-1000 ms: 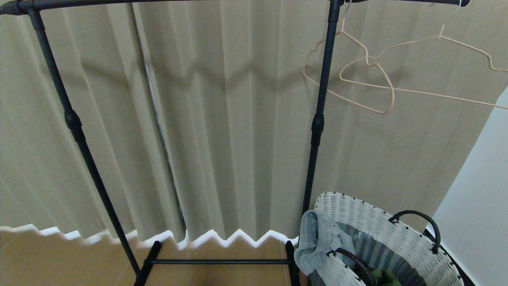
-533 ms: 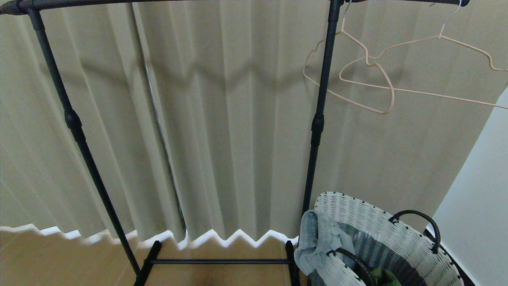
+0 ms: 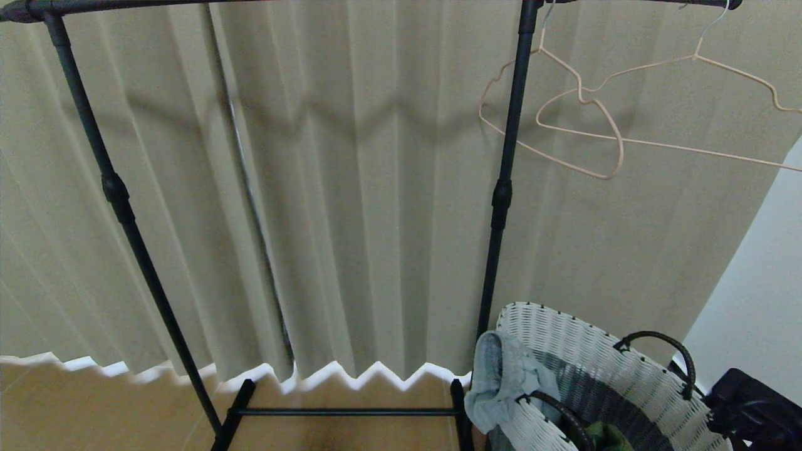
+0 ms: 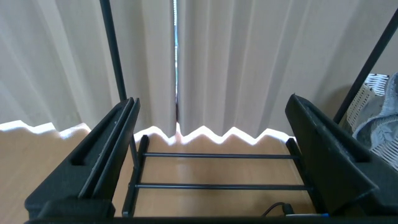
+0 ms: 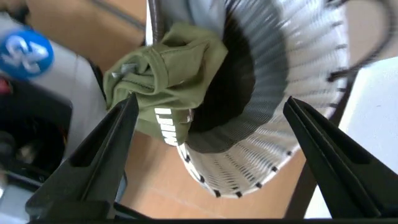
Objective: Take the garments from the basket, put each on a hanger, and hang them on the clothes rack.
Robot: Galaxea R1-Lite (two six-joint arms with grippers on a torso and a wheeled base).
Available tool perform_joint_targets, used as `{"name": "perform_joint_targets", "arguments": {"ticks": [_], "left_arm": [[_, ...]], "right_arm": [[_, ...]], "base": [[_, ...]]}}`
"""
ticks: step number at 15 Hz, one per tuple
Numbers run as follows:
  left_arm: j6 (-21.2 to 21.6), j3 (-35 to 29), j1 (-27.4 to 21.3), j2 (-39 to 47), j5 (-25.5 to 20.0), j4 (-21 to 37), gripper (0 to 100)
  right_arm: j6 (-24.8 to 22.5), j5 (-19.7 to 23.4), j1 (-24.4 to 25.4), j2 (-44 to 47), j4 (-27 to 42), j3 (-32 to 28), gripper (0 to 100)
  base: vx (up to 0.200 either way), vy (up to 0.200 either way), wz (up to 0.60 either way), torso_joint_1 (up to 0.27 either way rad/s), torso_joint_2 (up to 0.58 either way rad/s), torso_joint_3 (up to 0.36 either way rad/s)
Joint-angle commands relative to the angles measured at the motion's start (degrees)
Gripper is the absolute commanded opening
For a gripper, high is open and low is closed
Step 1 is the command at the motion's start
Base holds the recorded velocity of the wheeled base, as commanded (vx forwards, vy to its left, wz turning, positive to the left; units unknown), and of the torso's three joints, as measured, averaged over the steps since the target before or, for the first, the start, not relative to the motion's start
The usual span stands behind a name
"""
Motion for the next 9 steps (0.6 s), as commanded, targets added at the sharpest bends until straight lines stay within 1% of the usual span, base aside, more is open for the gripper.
{"name": "perform_joint_targets", "arguments": {"ticks": [1, 2, 4, 5, 8, 9], "left_arm": [[-0.06, -0.01, 0.0, -0.01, 0.13, 0.02, 100], [-0.15, -0.01, 0.09, -0.01, 0.22, 0.02, 100], [-0.15, -0.01, 0.0, -0.01, 0.22, 0.02, 100], [-0.06, 0.08, 0.0, -0.01, 0.22, 0.02, 100], [-0.15, 0.08, 0.0, -0.01, 0.31, 0.02, 100], [-0.15, 0.08, 0.0, -0.01, 0.31, 0.02, 100]], "right_arm": [[-1.87, -0.01, 0.16, 15.77, -8.78, 2.91, 100], [-1.87, -0.01, 0.16, 18.93, -13.17, 3.97, 100], [-1.87, -0.09, 0.16, 23.33, -19.5, 5.55, 100], [-1.87, -0.09, 0.16, 24.47, -21.08, 5.99, 100], [-1.87, -0.09, 0.16, 26.67, -22.14, 5.38, 100], [-1.87, -0.09, 0.16, 27.72, -24.6, 5.64, 100]], "base": [[0.0, 0.0, 0.0, 0.0, 0.0, 0.0], [0.0, 0.0, 0.0, 0.0, 0.0, 0.0], [0.0, 0.0, 0.0, 0.0, 0.0, 0.0], [0.0, 0.0, 0.0, 0.0, 0.0, 0.0], [0.0, 0.0, 0.0, 0.0, 0.0, 0.0], [0.0, 0.0, 0.0, 0.0, 0.0, 0.0]]}}
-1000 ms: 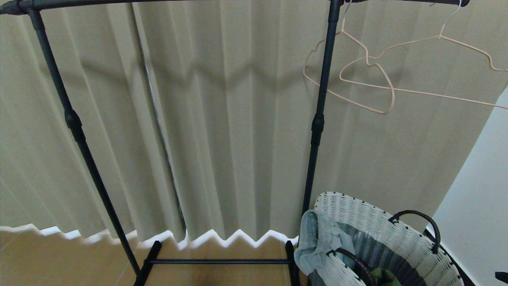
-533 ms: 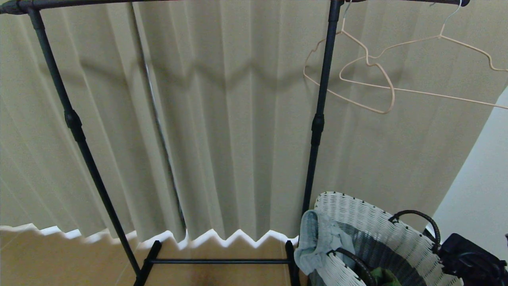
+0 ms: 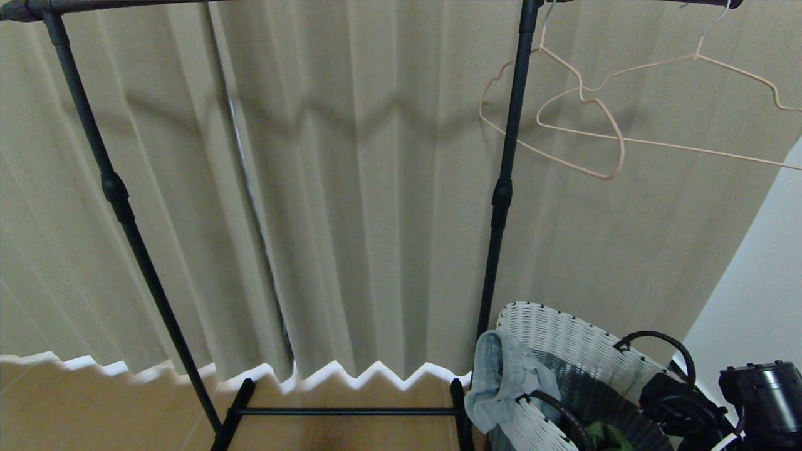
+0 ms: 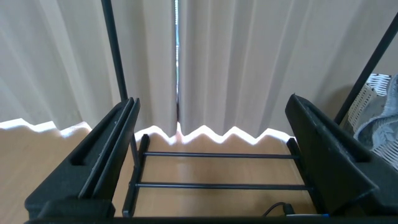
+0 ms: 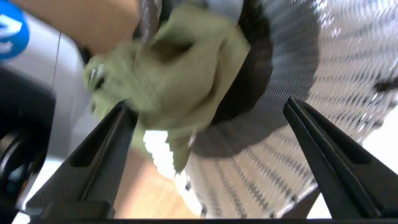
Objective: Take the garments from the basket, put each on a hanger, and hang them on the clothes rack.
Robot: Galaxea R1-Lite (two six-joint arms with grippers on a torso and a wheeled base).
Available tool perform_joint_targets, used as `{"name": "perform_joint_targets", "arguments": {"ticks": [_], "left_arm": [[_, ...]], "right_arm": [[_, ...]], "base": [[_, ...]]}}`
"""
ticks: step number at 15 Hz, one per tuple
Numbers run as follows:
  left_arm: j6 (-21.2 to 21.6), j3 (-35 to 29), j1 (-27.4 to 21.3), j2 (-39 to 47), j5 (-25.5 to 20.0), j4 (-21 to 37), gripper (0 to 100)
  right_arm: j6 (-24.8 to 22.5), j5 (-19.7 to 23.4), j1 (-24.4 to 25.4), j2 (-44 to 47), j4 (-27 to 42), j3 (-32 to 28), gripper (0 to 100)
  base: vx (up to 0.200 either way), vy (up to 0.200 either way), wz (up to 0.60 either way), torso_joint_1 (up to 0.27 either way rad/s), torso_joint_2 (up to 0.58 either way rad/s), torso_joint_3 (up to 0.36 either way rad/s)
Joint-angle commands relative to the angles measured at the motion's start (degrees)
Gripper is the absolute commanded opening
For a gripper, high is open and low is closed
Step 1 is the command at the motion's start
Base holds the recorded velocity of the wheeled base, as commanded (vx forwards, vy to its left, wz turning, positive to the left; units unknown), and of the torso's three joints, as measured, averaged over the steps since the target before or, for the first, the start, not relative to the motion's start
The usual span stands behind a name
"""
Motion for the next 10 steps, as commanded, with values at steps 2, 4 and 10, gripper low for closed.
{"name": "perform_joint_targets", "arguments": {"ticks": [2, 4, 10], "left_arm": [[-0.04, -0.01, 0.0, -0.01, 0.02, -0.01, 100], [-0.04, -0.01, 0.0, -0.01, 0.02, -0.01, 100], [-0.12, -0.01, 0.0, -0.01, 0.02, -0.01, 100]], "right_arm": [[-0.01, -0.6, 0.02, 3.96, -2.92, 0.45, 100], [0.08, -0.51, 0.02, 4.31, -4.07, 0.45, 100], [0.08, -0.42, 0.02, 4.4, -7.67, 0.45, 100]], "base": [[0.0, 0.0, 0.0, 0.0, 0.0, 0.0], [0.0, 0.0, 0.0, 0.0, 0.0, 0.0], [0.0, 0.0, 0.0, 0.0, 0.0, 0.0]]}}
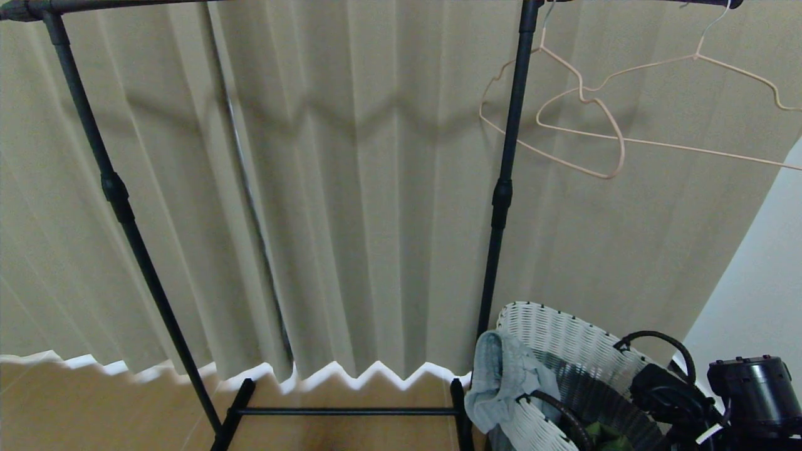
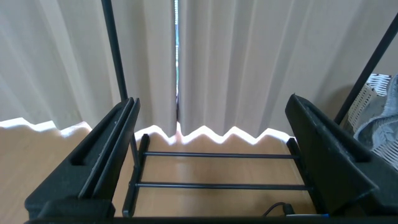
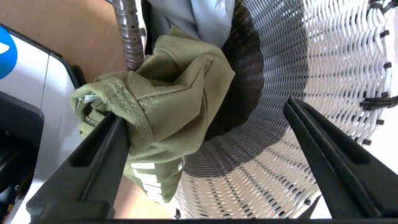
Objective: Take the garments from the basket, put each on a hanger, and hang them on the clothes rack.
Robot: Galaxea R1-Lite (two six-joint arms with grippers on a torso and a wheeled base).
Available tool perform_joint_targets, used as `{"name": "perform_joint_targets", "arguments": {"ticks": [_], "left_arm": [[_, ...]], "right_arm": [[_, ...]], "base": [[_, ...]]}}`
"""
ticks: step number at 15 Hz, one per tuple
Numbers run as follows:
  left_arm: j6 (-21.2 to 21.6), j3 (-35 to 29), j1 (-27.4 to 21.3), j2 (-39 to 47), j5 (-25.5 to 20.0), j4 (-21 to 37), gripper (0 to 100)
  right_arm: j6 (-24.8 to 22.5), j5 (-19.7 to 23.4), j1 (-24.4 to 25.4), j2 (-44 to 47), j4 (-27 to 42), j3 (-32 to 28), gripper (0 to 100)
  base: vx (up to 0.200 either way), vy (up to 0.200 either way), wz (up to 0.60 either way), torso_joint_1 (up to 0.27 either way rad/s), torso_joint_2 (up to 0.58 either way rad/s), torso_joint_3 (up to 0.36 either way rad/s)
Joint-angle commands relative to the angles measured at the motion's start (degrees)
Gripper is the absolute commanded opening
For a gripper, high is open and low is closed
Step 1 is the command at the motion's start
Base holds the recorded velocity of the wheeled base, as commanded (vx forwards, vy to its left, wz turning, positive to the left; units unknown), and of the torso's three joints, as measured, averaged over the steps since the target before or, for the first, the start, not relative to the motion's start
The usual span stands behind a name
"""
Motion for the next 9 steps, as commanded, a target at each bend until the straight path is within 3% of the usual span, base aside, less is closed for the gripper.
{"name": "perform_joint_targets", "arguments": {"ticks": [1, 2, 3, 9], "left_arm": [[-0.04, -0.01, 0.0, -0.01, 0.02, 0.02, 100], [-0.04, -0.01, 0.0, -0.01, 0.02, 0.02, 100], [-0.04, -0.01, 0.0, -0.01, 0.02, 0.02, 100], [-0.13, -0.01, 0.0, -0.01, 0.02, 0.02, 100]], "right_arm": [[-0.01, 0.02, 0.02, -0.07, -0.25, 0.06, 100], [-0.01, 0.02, 0.02, 0.9, -0.52, -0.11, 100], [-0.01, 0.02, 0.02, 1.69, -1.31, -0.02, 0], [-0.01, 0.1, 0.2, 3.53, -10.62, 3.4, 0]], "base": [[0.0, 0.0, 0.0, 0.0, 0.0, 0.0], [0.0, 0.0, 0.0, 0.0, 0.0, 0.0], [0.0, 0.0, 0.0, 0.0, 0.0, 0.0], [0.0, 0.0, 0.0, 0.0, 0.0, 0.0]]}}
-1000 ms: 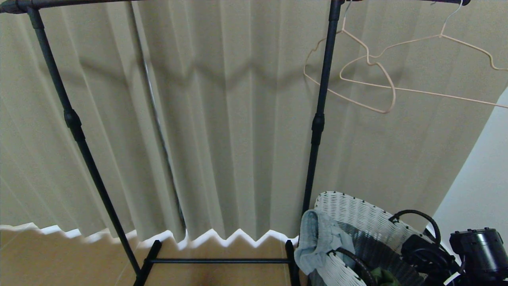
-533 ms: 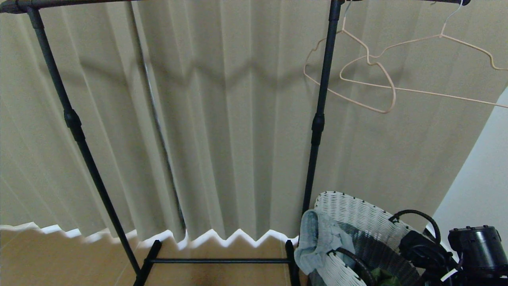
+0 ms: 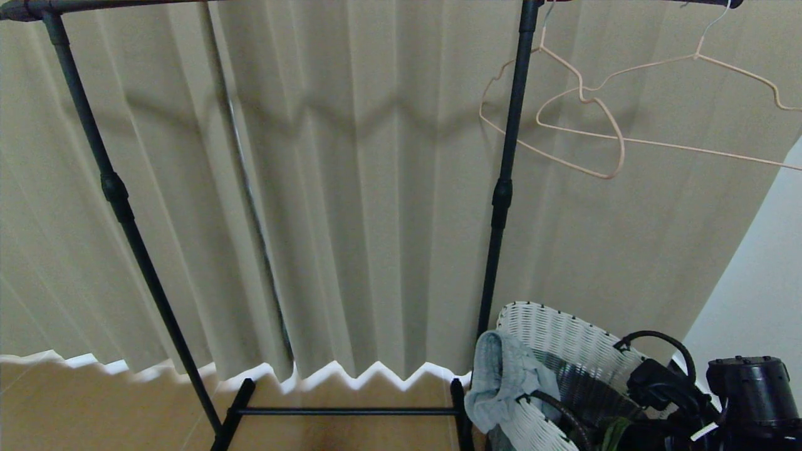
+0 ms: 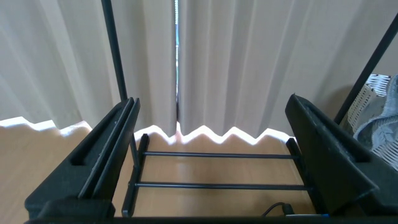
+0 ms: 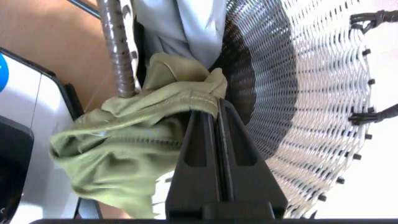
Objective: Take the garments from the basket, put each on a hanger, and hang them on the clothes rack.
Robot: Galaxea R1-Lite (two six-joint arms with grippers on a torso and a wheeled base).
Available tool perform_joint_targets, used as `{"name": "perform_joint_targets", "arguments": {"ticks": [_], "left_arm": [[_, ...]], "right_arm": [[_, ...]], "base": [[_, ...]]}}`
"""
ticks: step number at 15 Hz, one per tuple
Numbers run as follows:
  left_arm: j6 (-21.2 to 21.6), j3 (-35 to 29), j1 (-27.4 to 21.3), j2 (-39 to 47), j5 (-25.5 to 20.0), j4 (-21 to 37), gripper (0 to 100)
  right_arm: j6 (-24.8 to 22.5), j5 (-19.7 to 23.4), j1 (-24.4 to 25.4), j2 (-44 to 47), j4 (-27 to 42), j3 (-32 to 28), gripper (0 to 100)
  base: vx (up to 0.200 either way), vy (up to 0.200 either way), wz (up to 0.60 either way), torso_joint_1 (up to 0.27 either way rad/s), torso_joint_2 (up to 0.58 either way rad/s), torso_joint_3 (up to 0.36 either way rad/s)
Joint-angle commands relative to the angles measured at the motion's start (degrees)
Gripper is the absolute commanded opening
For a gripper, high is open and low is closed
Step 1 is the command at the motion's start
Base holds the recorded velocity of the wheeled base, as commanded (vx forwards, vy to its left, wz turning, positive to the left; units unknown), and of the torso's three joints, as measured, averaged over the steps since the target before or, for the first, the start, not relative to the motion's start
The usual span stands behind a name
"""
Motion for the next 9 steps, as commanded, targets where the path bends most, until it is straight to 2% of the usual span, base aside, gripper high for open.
{"name": "perform_joint_targets", "arguments": {"ticks": [1, 5, 7, 9], "left_arm": [[0.16, -0.01, 0.09, -0.01, 0.02, 0.02, 100], [0.34, -0.01, 0.0, -0.01, 0.02, 0.02, 100], [0.34, -0.01, 0.0, -0.01, -0.07, 0.02, 100], [0.42, -0.01, 0.0, -0.01, -0.07, 0.02, 100]], "right_arm": [[-0.03, -0.05, 0.0, -2.1, -3.71, 2.94, 0], [-0.12, -0.31, -1.75, -15.46, -4.33, 2.94, 0], [-0.21, -0.66, -2.99, -20.47, -2.83, 0.74, 0], [-0.12, -0.66, -6.24, -29.79, 10.88, -8.14, 0]], "base": [[0.0, 0.0, 0.0, 0.0, 0.0, 0.0], [0.0, 0.0, 0.0, 0.0, 0.0, 0.0], [0.0, 0.0, 0.0, 0.0, 0.0, 0.0], [0.0, 0.0, 0.0, 0.0, 0.0, 0.0]]}}
